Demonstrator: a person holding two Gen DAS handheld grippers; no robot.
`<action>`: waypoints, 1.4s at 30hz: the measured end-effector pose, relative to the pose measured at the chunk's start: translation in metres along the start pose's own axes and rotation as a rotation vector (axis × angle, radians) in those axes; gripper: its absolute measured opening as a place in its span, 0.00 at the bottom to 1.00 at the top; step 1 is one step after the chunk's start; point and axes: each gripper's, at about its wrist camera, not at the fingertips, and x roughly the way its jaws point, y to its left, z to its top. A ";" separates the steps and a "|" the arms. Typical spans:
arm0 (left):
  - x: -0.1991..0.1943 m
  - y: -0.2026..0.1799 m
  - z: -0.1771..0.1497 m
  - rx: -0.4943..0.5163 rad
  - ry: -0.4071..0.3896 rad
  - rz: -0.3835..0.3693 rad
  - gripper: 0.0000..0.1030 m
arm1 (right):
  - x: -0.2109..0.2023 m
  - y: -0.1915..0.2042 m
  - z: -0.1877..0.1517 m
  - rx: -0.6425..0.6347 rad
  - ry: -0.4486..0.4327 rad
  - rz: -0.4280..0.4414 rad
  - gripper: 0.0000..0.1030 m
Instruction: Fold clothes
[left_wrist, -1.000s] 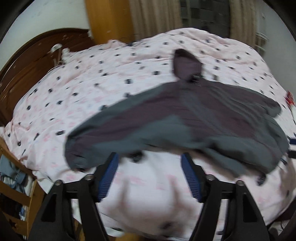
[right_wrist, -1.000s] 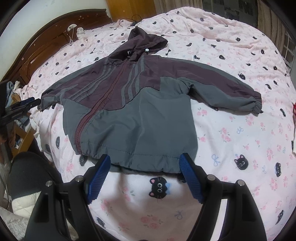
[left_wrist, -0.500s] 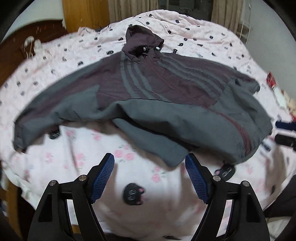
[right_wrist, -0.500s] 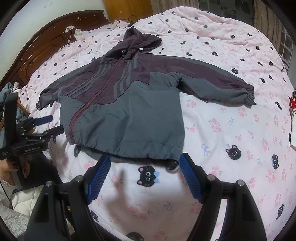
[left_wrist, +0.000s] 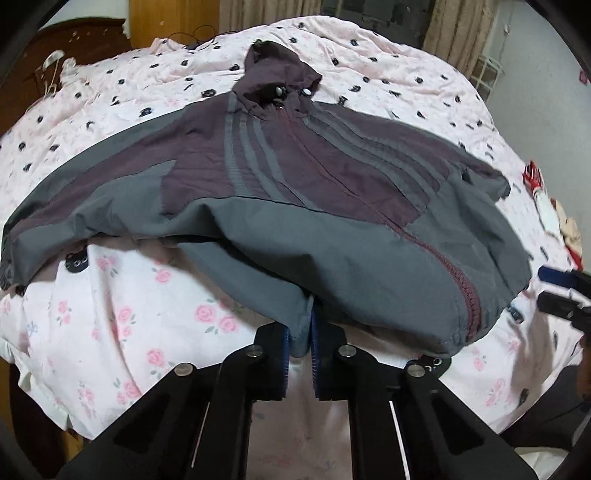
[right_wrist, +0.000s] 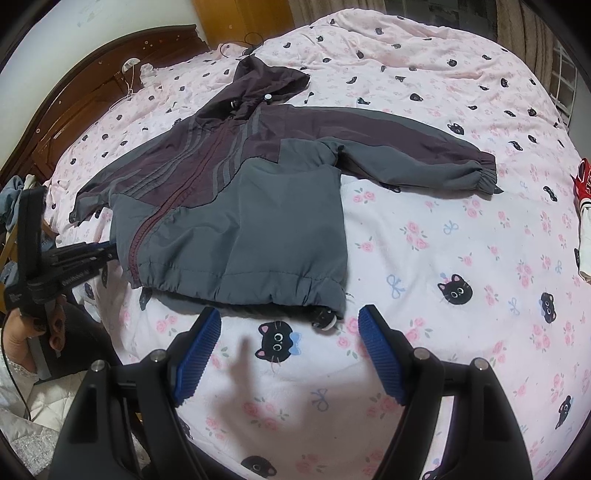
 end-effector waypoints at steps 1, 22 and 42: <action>-0.004 0.003 0.000 -0.008 -0.004 -0.004 0.06 | 0.000 0.000 0.000 0.000 0.000 -0.001 0.76; -0.107 0.045 -0.007 -0.056 -0.114 0.038 0.06 | 0.016 0.014 -0.003 -0.033 0.002 -0.013 0.71; -0.141 0.063 0.035 -0.059 -0.227 0.093 0.06 | 0.030 0.007 0.004 0.065 -0.024 -0.107 0.27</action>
